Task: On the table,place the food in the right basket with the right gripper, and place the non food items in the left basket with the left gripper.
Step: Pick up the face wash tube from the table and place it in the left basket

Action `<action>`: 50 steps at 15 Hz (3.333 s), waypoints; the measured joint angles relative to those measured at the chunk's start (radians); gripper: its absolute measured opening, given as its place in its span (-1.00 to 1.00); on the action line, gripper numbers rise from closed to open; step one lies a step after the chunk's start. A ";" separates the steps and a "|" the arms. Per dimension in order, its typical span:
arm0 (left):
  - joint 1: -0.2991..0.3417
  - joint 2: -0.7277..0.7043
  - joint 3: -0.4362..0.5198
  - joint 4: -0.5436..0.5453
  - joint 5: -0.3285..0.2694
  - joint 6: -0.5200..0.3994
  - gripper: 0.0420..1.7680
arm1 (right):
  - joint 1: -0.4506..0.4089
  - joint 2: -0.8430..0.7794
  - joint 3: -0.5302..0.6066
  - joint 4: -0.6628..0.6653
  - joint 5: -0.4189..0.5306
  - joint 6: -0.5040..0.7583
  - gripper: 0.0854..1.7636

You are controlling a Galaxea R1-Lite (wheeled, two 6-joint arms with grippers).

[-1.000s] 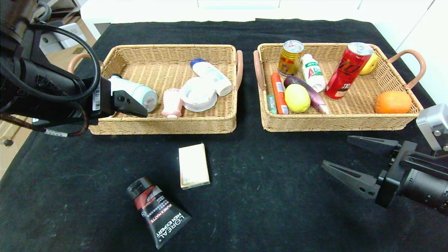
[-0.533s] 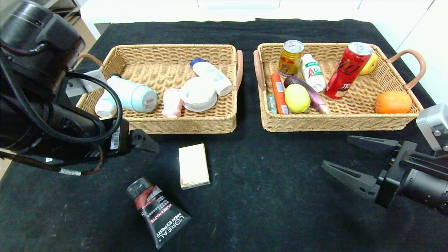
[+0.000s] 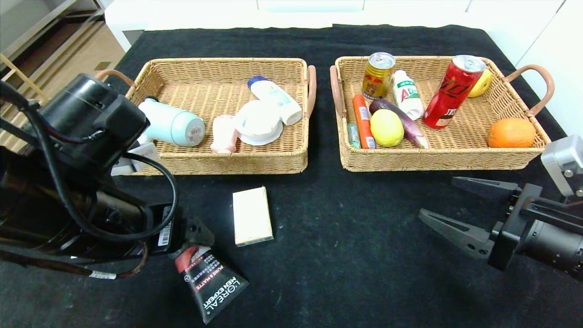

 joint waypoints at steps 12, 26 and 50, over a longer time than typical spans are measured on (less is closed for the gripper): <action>-0.002 -0.004 0.185 -0.239 0.004 -0.052 0.94 | 0.000 0.011 0.001 -0.001 0.000 -0.001 0.94; -0.003 0.029 0.271 -0.337 0.046 -0.115 0.94 | 0.001 0.014 0.005 -0.001 0.001 -0.001 0.94; -0.002 0.061 0.265 -0.335 0.046 -0.114 -0.10 | 0.000 0.022 0.008 -0.007 0.001 -0.001 0.94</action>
